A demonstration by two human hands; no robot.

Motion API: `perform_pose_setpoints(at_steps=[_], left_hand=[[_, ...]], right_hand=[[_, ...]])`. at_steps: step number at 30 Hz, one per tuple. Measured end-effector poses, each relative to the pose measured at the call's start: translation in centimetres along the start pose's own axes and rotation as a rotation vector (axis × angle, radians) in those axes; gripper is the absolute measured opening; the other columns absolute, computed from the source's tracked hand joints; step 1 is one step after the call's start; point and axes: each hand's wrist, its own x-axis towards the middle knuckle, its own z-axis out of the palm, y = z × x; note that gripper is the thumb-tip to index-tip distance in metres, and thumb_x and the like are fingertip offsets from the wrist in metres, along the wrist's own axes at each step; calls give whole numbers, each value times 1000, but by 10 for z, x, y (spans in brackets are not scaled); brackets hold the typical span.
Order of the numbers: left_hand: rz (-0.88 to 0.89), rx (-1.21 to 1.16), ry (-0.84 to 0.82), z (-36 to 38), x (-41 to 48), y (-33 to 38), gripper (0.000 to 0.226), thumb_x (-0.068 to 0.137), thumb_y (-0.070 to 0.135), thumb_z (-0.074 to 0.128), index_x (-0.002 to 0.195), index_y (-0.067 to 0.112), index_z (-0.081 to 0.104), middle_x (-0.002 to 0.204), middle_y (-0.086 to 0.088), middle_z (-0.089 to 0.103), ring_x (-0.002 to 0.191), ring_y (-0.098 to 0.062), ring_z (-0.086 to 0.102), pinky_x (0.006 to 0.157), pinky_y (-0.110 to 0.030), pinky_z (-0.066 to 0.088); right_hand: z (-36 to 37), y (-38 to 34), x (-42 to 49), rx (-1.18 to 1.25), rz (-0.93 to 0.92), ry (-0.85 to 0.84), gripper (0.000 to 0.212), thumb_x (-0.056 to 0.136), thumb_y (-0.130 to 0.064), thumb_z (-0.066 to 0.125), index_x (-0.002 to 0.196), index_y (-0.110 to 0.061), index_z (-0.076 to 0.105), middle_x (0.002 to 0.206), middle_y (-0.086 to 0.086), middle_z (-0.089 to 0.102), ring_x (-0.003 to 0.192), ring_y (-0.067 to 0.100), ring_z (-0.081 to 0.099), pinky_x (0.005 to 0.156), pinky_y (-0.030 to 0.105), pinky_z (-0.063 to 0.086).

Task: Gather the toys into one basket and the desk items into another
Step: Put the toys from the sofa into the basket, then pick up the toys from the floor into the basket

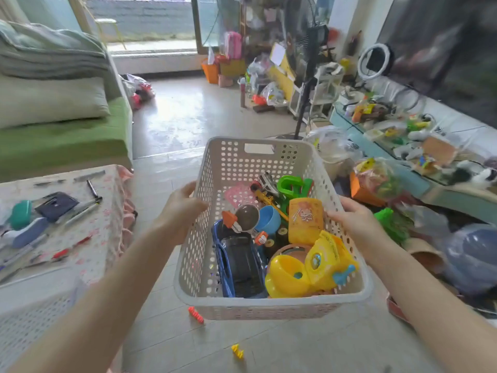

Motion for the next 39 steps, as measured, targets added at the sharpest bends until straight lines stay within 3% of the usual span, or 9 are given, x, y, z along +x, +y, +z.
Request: perform_pose_setpoints(at_steps=[2,6,14,18,22,24,30,34,39], left_hand=[[-28,-29,62,1,15,-4,51,88,-9,44,132,17,45,83,-1,60,60,-17,57,60,-29,49],[-28,-13,257,0,35,-16,49,86,-8,47,130,14,46,89,-1,60,65,-13,55,54,-23,48],[-98,4,647,-5,44,-76,59,72,27,57,129,32,43,127,2,56,114,-22,55,98,-41,44],[-81,-42,772,0,27,-108,53,85,-4,44,131,23,42,118,6,53,109,-10,49,83,-11,40],[-221,-100,874,-8,6,-163,55,85,-7,37,136,14,37,129,-7,52,118,-24,48,93,-33,41],[-271,-93,923,-10,-8,-189,56,84,-8,34,136,13,36,130,-8,51,116,-24,48,89,-32,38],[-341,3,978,-6,-49,-273,55,87,-8,32,139,9,30,127,-9,46,96,-15,41,68,-27,35],[-368,35,1001,-2,-59,-342,51,87,-10,33,135,8,35,123,-2,46,103,-12,40,83,-26,33],[-423,83,1034,19,-45,-445,59,85,-14,34,138,10,34,139,-8,44,126,-23,41,100,-31,31]], right_hand=[[8,-3,31,-15,18,-65,26,89,6,48,92,-17,59,77,1,63,61,13,61,39,13,48],[35,-5,98,-125,21,-239,25,90,4,47,109,-9,57,83,-1,61,65,10,58,42,12,48],[98,4,169,-303,-65,-545,31,92,0,47,115,-20,52,78,-4,59,43,-6,60,36,11,44],[130,20,172,-373,-58,-702,32,94,-6,48,121,-21,51,88,0,62,57,7,64,37,15,47],[161,50,157,-429,-69,-818,30,93,-7,50,113,-29,48,84,-7,60,49,-4,62,36,12,44],[174,68,147,-463,-96,-865,30,92,-7,51,111,-30,49,85,-6,61,58,-2,61,39,10,45],[200,155,120,-557,-183,-981,18,93,-14,51,91,-30,60,92,12,66,80,19,60,73,41,54],[213,239,109,-538,-209,-1022,18,94,-8,48,98,-18,61,82,5,62,71,14,54,49,10,43],[230,353,117,-549,-190,-1080,26,94,-4,45,92,-27,58,79,-4,60,68,7,53,53,14,44]])
